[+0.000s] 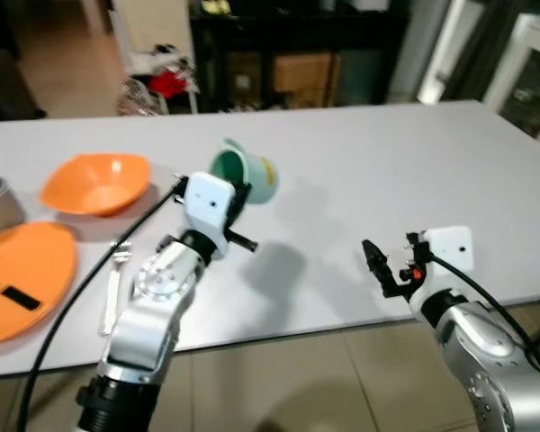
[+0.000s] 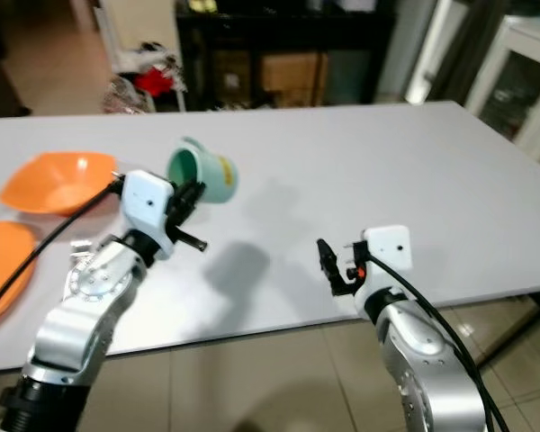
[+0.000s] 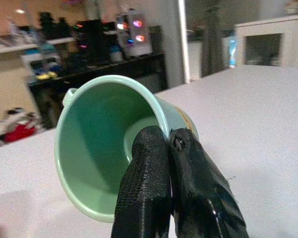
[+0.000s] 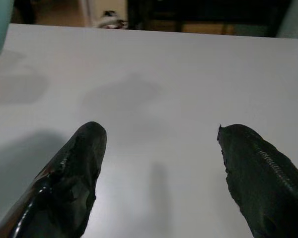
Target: Setting the table
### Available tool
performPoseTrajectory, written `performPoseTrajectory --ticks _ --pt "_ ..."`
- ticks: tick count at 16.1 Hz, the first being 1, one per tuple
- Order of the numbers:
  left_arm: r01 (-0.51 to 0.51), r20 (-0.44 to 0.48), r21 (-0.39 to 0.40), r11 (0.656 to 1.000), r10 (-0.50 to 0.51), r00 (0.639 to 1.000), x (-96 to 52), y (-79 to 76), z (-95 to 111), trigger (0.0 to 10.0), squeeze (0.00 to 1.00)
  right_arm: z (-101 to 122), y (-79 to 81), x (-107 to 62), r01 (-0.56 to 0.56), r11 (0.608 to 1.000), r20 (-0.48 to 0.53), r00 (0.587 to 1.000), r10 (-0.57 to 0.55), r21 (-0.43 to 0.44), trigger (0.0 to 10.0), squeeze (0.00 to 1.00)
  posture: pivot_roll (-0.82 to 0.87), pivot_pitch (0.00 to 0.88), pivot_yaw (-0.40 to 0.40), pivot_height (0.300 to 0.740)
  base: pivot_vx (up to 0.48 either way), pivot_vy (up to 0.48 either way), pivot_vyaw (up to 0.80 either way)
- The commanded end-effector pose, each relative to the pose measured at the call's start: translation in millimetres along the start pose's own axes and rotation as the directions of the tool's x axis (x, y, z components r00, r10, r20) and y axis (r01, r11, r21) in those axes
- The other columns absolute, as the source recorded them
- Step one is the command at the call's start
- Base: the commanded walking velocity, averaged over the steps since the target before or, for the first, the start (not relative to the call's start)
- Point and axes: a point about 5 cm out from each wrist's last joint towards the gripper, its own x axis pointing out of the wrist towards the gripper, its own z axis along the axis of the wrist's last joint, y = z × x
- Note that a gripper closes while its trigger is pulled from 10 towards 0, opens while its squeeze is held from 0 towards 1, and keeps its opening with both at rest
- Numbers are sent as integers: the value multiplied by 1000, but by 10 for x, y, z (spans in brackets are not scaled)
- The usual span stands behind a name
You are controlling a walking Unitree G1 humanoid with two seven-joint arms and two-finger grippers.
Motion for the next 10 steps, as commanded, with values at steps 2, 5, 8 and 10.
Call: performPoseTrajectory --ticks 2,5,8,10 --pt "0 10 24 1000 0 1000 18 35 24 10000 0 50 23 4 -10 1000 14 1000 10 -11 10000 0 -48 0 -14 740 328 0 0" --pt "52 4 49 997 -52 999 104 -8 20 10000 0 58 -15 -17 3 1000 17 1000 -3 -16 10000 0 -58 0 0 740 316 0 0" --pt "189 -30 151 970 -187 982 228 -81 6 10000 0 87 -56 -38 -6 1000 28 1000 6 -21 10000 0 -71 0 24 740 0 0 0" --pt "291 -71 238 927 -282 957 363 -95 -9 10000 0 105 -57 -81 -62 997 23 998 63 -53 10000 0 -87 0 47 740 0 0 0"
